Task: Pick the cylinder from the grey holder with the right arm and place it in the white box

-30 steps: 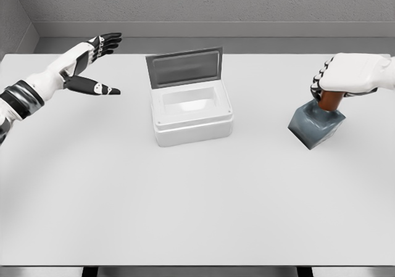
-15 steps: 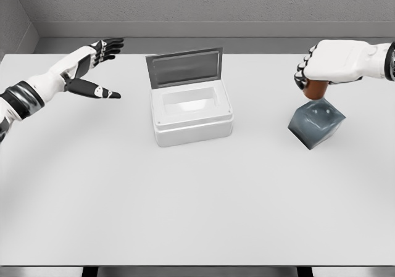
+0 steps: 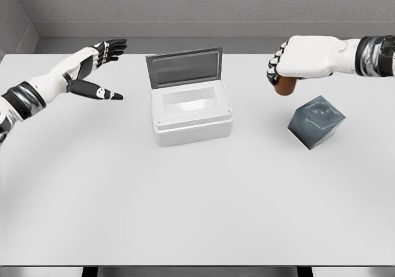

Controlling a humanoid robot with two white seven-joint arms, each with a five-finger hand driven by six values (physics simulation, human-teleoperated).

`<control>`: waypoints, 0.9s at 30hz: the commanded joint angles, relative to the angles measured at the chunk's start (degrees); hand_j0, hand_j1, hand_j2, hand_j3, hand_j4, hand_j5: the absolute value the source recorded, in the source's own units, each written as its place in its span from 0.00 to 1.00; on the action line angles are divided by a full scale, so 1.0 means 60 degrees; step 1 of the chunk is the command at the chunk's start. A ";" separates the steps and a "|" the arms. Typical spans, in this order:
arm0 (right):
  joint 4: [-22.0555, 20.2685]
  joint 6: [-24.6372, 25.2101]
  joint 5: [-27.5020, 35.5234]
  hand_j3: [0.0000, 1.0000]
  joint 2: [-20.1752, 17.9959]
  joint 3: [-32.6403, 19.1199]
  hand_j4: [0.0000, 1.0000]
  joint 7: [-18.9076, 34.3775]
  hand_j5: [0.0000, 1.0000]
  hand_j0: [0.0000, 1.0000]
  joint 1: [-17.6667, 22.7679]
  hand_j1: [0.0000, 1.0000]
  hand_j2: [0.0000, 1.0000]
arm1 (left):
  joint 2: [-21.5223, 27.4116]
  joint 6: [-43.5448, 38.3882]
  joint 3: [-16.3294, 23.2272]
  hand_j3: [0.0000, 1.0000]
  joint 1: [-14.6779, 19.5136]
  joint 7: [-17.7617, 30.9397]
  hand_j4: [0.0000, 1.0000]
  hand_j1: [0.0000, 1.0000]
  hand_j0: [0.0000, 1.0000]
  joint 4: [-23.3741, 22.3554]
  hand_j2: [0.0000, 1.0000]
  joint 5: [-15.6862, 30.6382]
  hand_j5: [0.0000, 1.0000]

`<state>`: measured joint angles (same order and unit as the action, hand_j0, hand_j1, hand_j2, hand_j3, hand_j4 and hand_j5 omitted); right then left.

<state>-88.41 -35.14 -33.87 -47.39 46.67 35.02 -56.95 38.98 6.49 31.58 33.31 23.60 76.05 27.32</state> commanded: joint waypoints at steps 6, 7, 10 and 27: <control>0.0013 0.0024 -0.0039 0.49 0.0574 0.0043 0.49 -0.0003 0.49 0.49 -0.0117 0.49 0.49 | -0.0007 0.0003 -0.0019 1.00 0.0190 -0.0007 1.00 1.00 1.00 -0.0311 1.00 0.0016 1.00; 0.0013 0.0024 -0.0039 0.49 0.0633 0.0043 0.49 -0.0003 0.49 0.49 -0.0132 0.49 0.49 | -0.0007 0.0003 -0.0019 1.00 0.0205 -0.0007 1.00 1.00 1.00 -0.0370 1.00 0.0016 1.00; 0.0028 0.0024 -0.0039 0.49 0.0881 0.0073 0.49 -0.0003 0.49 0.49 -0.0176 0.49 0.49 | -0.0226 -0.0012 -0.0019 1.00 0.0322 -0.0007 1.00 1.00 1.00 -0.0648 1.00 0.0031 1.00; 0.0760 0.0024 -0.0552 0.49 0.2346 0.0102 0.49 -0.0003 0.49 0.49 -0.0278 0.49 0.49 | -0.0417 -0.1476 -0.0063 1.00 0.0601 0.0432 1.00 1.00 1.00 -0.0707 1.00 0.1950 1.00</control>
<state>-84.59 -35.15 -37.26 -34.39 47.29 35.00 -58.62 36.44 -1.85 31.26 36.91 26.04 71.77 38.13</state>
